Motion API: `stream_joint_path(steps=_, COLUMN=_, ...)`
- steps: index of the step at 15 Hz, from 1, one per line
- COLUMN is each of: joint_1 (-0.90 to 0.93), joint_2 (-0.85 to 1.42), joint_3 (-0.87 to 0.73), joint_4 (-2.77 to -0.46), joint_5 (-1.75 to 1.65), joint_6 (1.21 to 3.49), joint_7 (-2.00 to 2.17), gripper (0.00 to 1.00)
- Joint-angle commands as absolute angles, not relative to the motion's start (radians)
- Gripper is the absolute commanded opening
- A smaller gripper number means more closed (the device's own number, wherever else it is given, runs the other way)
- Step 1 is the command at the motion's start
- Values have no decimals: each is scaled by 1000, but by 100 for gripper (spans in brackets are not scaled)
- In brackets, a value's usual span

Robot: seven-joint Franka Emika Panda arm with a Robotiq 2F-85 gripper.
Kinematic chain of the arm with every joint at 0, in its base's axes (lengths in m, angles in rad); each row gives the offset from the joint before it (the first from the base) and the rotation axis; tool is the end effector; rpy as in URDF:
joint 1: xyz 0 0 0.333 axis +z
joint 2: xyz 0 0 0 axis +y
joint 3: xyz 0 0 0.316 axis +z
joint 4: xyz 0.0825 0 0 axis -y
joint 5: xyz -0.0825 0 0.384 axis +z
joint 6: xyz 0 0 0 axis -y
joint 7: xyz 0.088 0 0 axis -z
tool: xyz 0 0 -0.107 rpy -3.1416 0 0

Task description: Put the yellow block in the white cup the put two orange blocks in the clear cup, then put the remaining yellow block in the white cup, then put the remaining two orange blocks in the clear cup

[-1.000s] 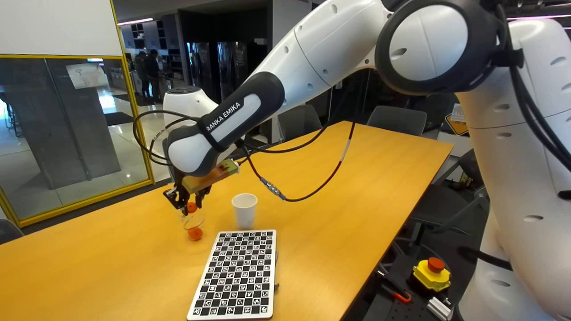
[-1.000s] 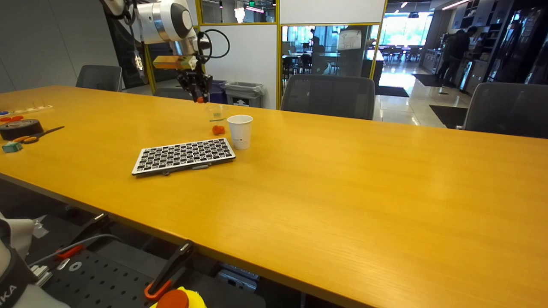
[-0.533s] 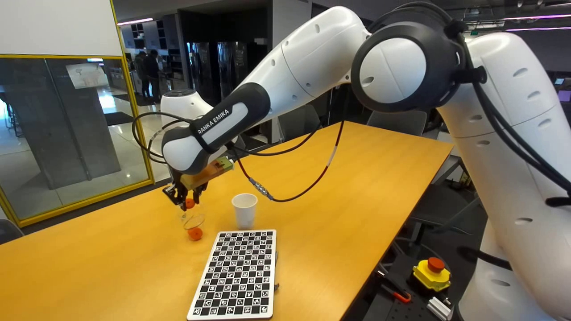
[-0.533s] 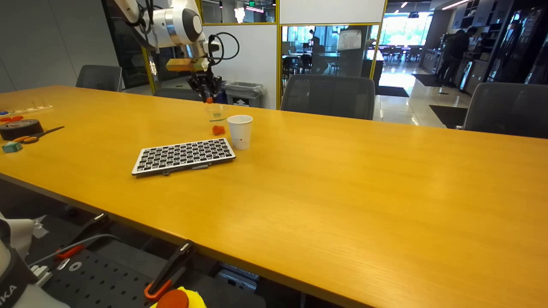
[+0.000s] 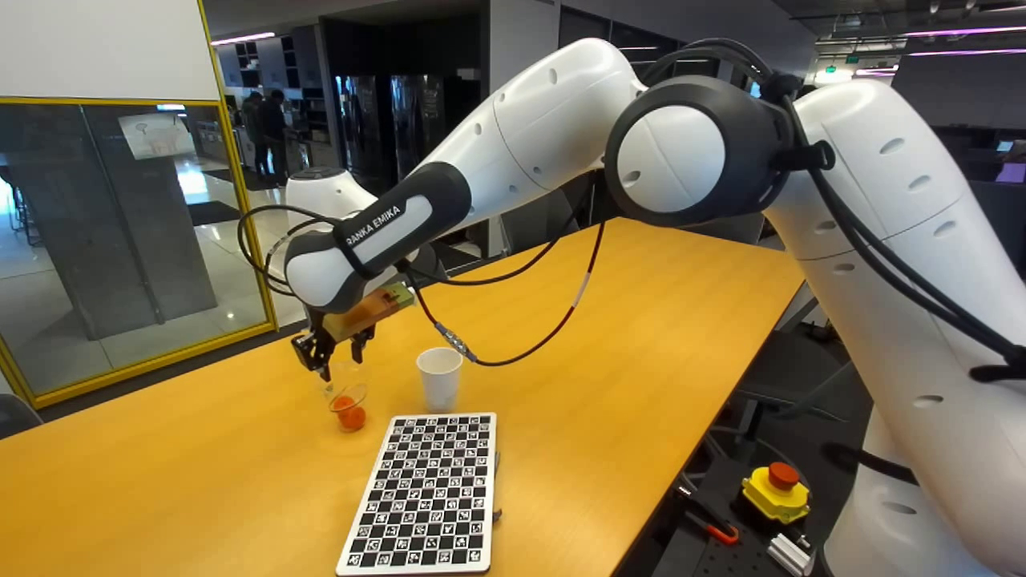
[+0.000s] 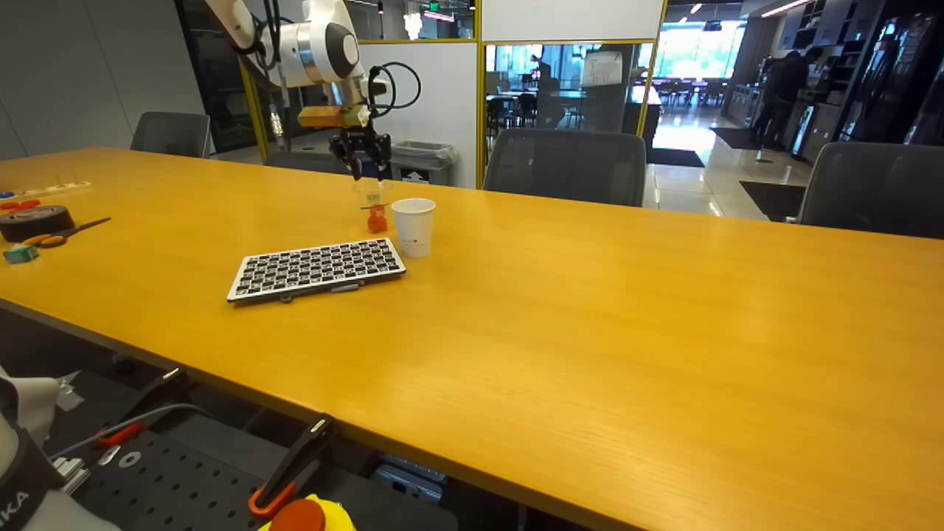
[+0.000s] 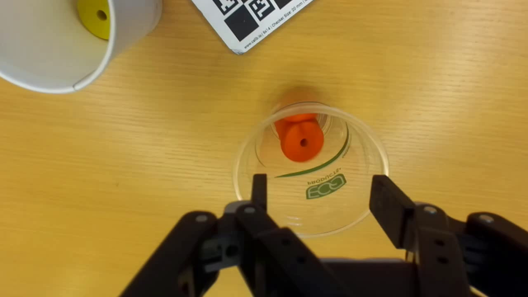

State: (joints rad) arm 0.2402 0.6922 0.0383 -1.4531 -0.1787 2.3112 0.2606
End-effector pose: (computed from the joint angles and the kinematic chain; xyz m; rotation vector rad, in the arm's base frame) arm 0.7111 0.1939 0.2937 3.0530 0.1784 0.2945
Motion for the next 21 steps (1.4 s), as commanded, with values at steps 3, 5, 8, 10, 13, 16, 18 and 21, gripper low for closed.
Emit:
stream_joint_path(steps=3, joint_1=243, joint_2=707, joint_3=32, joint_4=-1389, joint_5=-158, joint_6=2244, joint_7=241, gripper=100)
stream_joint_path(steps=5, joint_1=246, joint_2=678, joint_3=30, joint_4=-1417, joint_5=-159, joint_6=2216, joint_7=253, gripper=100)
stream_joint_path(steps=8, joint_1=236, joint_2=605, joint_3=42, joint_4=-1503, joint_5=-150, joint_6=2165, joint_7=240, gripper=100)
stream_joint_path(steps=10, joint_1=223, joint_2=528, joint_3=51, joint_4=-1603, joint_5=-139, joint_6=2151, joint_7=223, gripper=100)
stream_joint_path(steps=13, joint_1=192, joint_2=402, joint_3=72, joint_4=-1763, joint_5=-112, joint_6=2145, joint_7=156, gripper=100)
stream_joint_path(steps=16, joint_1=154, joint_2=279, joint_3=94, joint_4=-1920, joint_5=-61, joint_6=2154, joint_7=62, gripper=100)
stream_joint_path(steps=18, joint_1=132, joint_2=196, joint_3=101, joint_4=-2027, joint_5=-30, joint_6=2162, joint_7=7, gripper=100)
stream_joint_path(steps=21, joint_1=109, joint_2=60, joint_3=100, joint_4=-2191, joint_5=6, joint_6=2175, joint_7=-63, gripper=100)
